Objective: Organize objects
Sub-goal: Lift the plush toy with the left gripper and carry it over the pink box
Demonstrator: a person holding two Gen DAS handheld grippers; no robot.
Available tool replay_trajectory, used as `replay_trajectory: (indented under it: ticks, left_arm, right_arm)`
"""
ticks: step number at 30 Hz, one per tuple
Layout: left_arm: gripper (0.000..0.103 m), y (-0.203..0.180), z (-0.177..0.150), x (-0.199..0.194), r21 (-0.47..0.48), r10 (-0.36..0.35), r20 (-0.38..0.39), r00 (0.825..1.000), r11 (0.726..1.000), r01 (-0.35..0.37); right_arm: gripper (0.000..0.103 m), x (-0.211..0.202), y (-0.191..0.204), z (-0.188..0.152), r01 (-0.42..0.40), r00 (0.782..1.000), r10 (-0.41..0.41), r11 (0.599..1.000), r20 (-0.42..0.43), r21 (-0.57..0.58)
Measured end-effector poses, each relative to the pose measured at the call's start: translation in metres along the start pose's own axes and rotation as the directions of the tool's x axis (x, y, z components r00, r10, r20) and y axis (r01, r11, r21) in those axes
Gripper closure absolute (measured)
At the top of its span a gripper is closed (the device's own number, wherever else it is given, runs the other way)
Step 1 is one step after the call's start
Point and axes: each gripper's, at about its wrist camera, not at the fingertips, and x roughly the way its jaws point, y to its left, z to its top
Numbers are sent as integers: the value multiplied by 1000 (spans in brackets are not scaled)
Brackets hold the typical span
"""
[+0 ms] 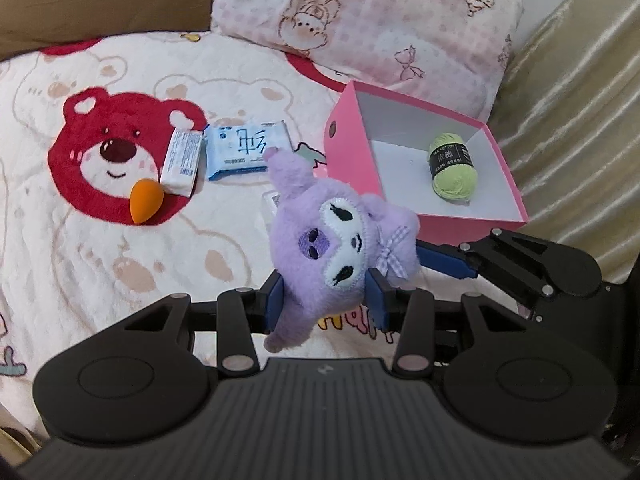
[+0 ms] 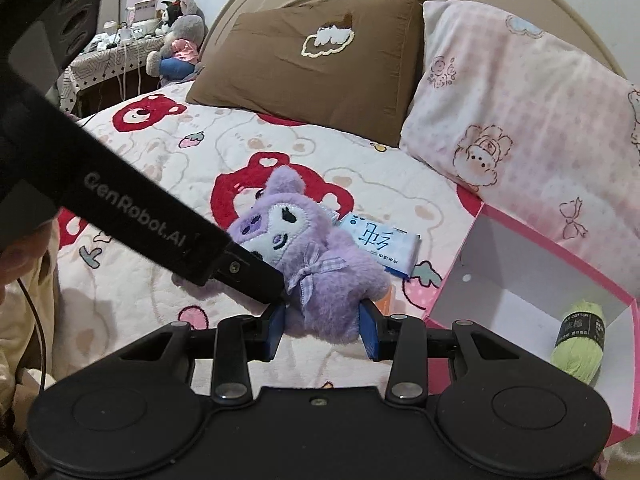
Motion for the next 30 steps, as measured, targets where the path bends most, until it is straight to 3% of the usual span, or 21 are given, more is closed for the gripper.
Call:
replay_trajectory:
  ticks: [9,21,30]
  left_arm:
    - [62,-26,18,3,8,-28,-17,999,1000,28]
    - [62,-84,40,25,92,-64,-23,998,994,66]
    - [62,-110,53,50,105,-92,-34,995,990,95]
  right_arm:
    - [57,-14,-15,5,26,1000,-26,1000,-13,-12]
    - [57,-38,-73,-2,64,998,-64,995,-1,78]
    - [57,-40,-106,-12,92,996,-92,993,-14,70]
